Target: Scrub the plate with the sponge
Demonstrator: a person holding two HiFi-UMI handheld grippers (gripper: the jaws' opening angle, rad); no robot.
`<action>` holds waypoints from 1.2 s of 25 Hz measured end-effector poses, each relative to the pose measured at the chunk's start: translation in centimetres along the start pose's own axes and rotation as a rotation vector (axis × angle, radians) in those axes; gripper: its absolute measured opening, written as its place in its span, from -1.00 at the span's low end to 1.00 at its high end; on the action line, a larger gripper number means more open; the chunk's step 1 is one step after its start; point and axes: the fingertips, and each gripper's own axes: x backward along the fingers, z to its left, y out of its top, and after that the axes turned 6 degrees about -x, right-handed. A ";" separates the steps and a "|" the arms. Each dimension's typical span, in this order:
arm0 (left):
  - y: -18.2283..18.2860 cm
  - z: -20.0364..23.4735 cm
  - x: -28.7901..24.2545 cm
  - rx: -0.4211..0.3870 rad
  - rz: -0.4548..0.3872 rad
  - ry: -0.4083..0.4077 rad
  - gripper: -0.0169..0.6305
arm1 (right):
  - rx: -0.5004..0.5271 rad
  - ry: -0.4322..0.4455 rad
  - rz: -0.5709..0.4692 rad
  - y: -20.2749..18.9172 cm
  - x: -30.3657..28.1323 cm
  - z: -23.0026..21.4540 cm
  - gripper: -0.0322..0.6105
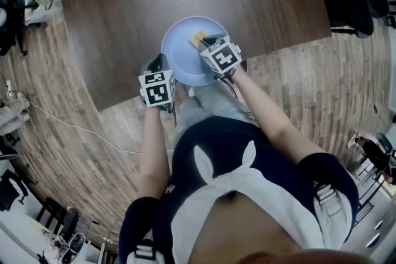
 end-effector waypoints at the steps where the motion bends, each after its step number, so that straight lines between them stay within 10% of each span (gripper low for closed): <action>1: 0.0 0.0 0.0 -0.001 0.001 0.000 -0.95 | 0.000 -0.008 -0.001 0.0 -0.1 -0.4 -0.83; 30: -0.5 -0.3 -0.4 0.005 0.011 0.039 -0.95 | 0.119 -0.233 0.052 -0.3 1.9 -5.0 -0.83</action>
